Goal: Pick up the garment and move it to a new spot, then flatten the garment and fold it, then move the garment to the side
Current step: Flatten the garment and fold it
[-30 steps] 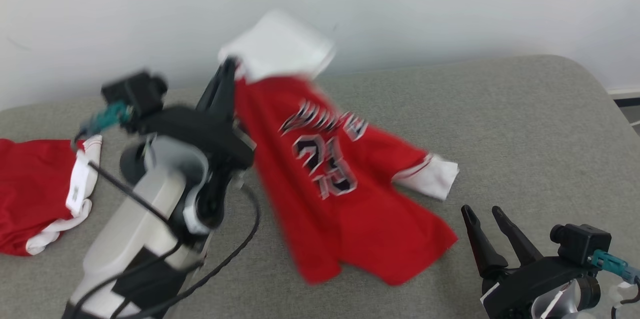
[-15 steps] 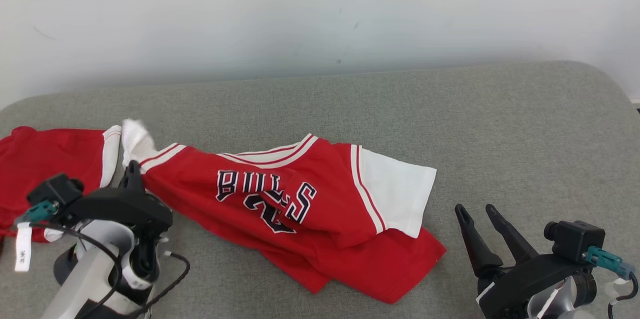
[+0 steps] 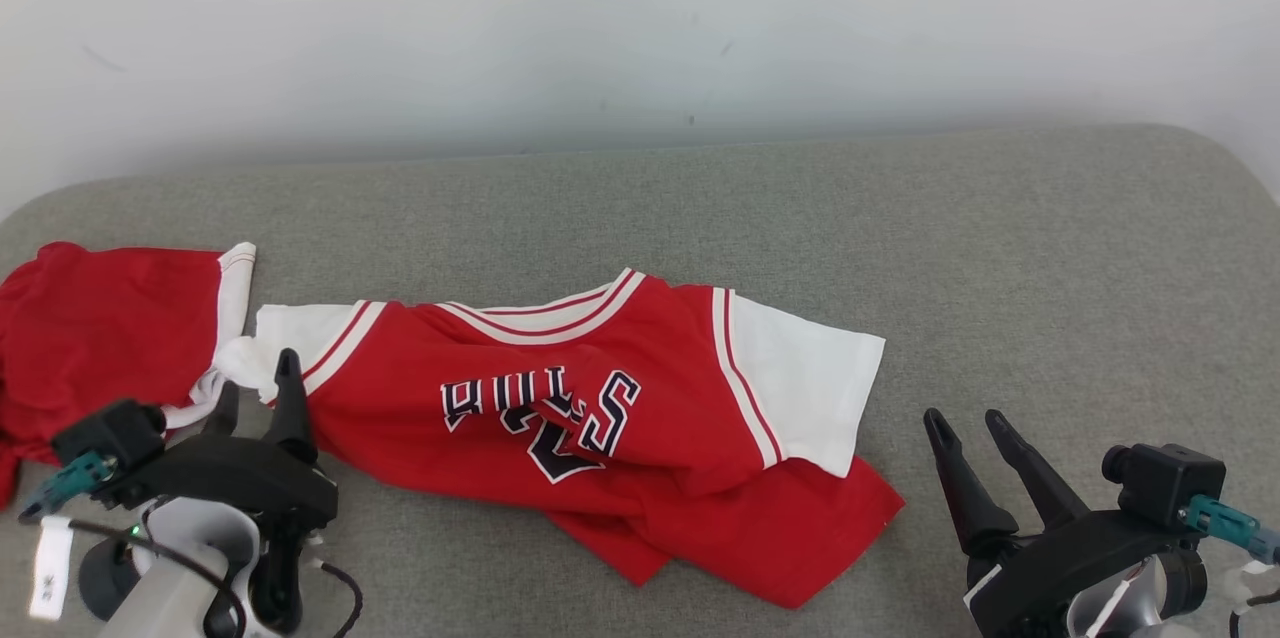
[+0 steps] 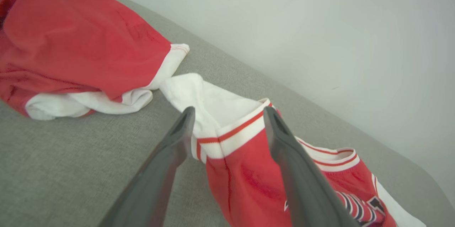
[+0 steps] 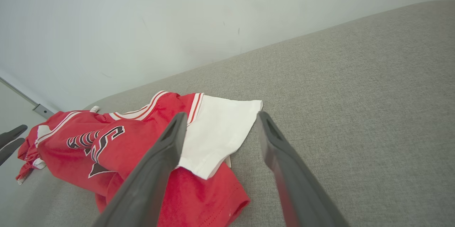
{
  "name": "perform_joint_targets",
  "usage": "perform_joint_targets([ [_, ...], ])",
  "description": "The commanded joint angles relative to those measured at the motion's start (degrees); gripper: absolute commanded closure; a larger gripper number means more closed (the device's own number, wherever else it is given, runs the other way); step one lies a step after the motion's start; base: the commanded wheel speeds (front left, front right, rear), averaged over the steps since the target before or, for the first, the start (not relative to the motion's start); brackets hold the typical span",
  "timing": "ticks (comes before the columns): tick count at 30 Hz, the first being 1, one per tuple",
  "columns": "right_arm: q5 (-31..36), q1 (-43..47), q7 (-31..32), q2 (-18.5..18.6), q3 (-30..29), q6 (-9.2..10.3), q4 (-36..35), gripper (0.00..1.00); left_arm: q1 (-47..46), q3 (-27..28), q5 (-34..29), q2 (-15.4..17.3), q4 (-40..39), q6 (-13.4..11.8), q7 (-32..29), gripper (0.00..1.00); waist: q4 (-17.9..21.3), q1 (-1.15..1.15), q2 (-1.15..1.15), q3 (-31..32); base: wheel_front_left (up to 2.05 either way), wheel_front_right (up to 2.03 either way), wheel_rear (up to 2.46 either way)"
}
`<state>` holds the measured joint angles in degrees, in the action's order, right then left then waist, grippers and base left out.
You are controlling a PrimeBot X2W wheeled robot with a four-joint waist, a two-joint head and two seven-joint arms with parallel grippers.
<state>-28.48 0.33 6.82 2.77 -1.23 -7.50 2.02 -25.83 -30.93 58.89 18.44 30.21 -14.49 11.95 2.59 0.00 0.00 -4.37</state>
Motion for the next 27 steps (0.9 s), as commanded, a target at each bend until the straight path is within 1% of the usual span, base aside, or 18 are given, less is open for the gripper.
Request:
perform_joint_targets([
  [1,0.0,0.2,-0.1,0.2,-0.2,0.02,-0.1,0.00,1.3,0.3,-0.6,0.9,-1.5,0.2,0.8,0.00,-0.2,0.00,0.00,0.1,0.00,0.00,0.00],
  [4,0.0,0.6,-0.2,0.2,-0.7,0.02,-0.1,0.00,4.0,1.2,-2.8,2.9,-7.3,-0.5,2.3,0.00,-0.8,0.00,0.00,0.3,0.00,0.00,0.00],
  [7,0.1,1.2,-0.3,0.2,-1.2,0.02,-0.2,0.00,7.5,2.4,-6.3,5.0,-15.8,-1.2,3.1,0.00,-1.6,0.00,0.00,0.7,0.00,0.00,0.00],
  [9,0.1,1.5,-0.4,0.2,-1.6,0.02,-0.3,0.00,10.3,3.2,-9.2,6.4,-21.5,-2.1,3.3,0.00,-2.2,0.00,0.00,1.0,0.00,0.00,0.00],
  [12,0.0,2.1,-0.5,0.2,-2.2,0.02,-0.6,0.00,14.5,4.3,-14.2,7.3,-30.9,-3.6,3.3,0.00,-3.3,0.00,0.00,1.4,0.00,0.00,0.00],
  [15,0.0,2.9,-0.5,0.2,-2.6,0.02,-1.0,0.00,18.5,4.1,-17.9,8.5,-37.9,-3.8,3.3,0.00,-4.4,0.00,0.00,1.8,0.00,0.00,0.00],
  [17,0.0,3.1,-0.2,0.2,-2.7,0.02,-1.4,0.00,20.4,2.9,-19.1,9.5,-40.7,-3.3,3.1,0.00,-5.1,0.00,0.00,1.9,0.00,0.00,0.00],
  [21,-0.3,3.9,0.6,0.2,-2.5,0.02,-1.8,0.00,22.4,0.5,-20.1,11.3,-44.0,-2.7,1.0,0.00,-6.6,0.00,0.00,2.2,0.00,0.00,0.00],
  [27,-0.2,5.4,1.9,0.2,-2.0,0.01,-2.9,0.00,24.7,0.2,-18.9,11.9,-46.9,-1.4,1.3,0.00,-9.5,0.00,0.00,3.6,0.00,0.00,0.00],
])
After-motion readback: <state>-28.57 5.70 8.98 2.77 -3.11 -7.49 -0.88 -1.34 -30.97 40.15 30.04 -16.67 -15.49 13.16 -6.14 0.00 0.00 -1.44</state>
